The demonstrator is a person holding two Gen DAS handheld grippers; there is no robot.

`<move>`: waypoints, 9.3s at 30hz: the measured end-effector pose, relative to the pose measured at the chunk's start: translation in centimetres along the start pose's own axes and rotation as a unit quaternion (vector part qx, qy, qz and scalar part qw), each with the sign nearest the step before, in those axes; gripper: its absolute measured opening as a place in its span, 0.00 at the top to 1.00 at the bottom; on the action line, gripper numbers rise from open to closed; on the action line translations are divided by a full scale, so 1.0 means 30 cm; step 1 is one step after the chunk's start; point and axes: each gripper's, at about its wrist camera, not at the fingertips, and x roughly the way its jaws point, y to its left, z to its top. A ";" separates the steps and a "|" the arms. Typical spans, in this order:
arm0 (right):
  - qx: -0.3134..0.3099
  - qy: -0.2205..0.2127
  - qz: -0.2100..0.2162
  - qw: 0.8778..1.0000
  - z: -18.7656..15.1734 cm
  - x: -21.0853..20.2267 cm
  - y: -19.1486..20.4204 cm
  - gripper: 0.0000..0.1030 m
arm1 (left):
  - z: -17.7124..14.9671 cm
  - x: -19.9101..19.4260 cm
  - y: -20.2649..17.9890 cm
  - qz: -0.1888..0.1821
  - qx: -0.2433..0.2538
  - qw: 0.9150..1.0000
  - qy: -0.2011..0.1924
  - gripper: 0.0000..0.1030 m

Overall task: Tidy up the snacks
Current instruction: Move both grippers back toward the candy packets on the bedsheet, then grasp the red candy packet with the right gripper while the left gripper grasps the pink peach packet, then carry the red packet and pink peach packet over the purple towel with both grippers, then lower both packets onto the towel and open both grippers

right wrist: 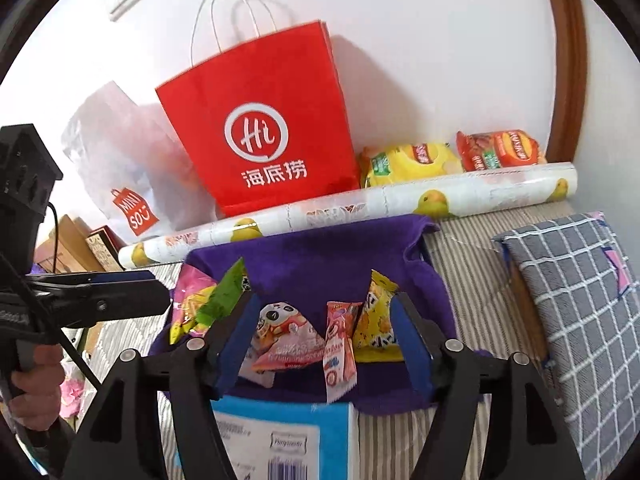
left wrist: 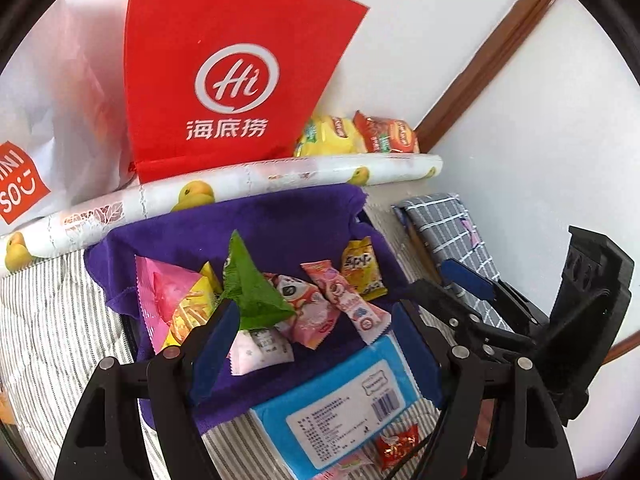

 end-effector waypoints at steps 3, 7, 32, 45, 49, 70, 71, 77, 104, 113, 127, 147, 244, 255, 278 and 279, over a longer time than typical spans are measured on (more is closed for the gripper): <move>0.001 -0.005 -0.019 1.000 -0.012 -0.058 0.000 0.28 | -0.009 -0.028 -0.026 0.003 0.011 1.000 -0.003 0.25; -0.007 -0.009 -0.040 0.999 -0.052 -0.127 -0.001 0.28 | -0.020 -0.072 -0.054 0.002 0.022 1.000 -0.017 0.25; -0.056 -0.019 -0.116 0.992 -0.277 -0.337 0.011 0.20 | -0.232 -0.172 -0.153 0.025 0.017 0.999 -0.038 0.26; -0.037 0.024 -0.052 0.998 -0.385 -0.309 -0.005 0.20 | -0.391 -0.219 -0.119 0.065 -0.007 0.996 -0.054 0.27; -0.043 0.039 -0.039 0.998 -0.446 -0.284 -0.013 0.20 | -0.440 -0.198 -0.089 0.072 -0.021 0.996 -0.046 0.27; -0.212 0.081 -0.041 0.973 -0.691 -0.138 0.028 0.25 | -0.620 -0.122 0.000 0.071 -0.058 0.996 -0.021 0.27; -0.216 0.081 -0.040 0.972 -0.689 -0.130 0.031 0.25 | -0.623 -0.121 -0.001 0.072 -0.058 0.996 -0.021 0.27; -0.190 0.092 -0.019 0.977 -0.670 -0.071 0.013 0.41 | -0.659 -0.085 -0.011 0.074 -0.050 0.996 -0.002 0.27; -0.084 0.076 -0.060 0.992 -0.664 -0.150 -0.165 0.60 | -0.746 0.117 -0.133 0.140 0.044 0.989 0.031 0.55; -0.078 0.062 -0.058 0.993 -0.640 -0.197 -0.142 0.60 | -0.768 0.017 -0.055 0.114 0.010 0.993 0.019 0.71; -0.086 0.041 -0.046 0.994 -0.574 -0.254 -0.057 0.60 | -0.759 -0.147 0.012 0.074 -0.023 0.997 -0.021 0.72; -0.054 -0.019 -0.016 0.998 -0.271 -0.252 0.039 0.60 | -0.417 -0.265 -0.014 0.052 0.000 0.997 -0.063 0.73; -0.031 0.068 -0.004 0.997 -0.027 0.309 -0.010 0.60 | 0.033 0.131 0.143 0.019 -0.049 0.999 -0.003 0.72; -0.020 0.079 -0.017 0.997 -0.024 0.323 -0.025 0.57 | 0.014 0.219 0.070 -0.022 -0.030 0.999 0.029 0.72; 0.008 0.040 -0.033 0.999 -0.061 0.086 -0.097 0.41 | 0.015 0.292 0.068 -0.036 -0.068 0.994 0.072 0.65; 0.007 0.044 -0.036 0.998 -0.072 0.076 -0.097 0.41 | 0.015 0.288 0.069 -0.039 -0.070 0.994 0.074 0.64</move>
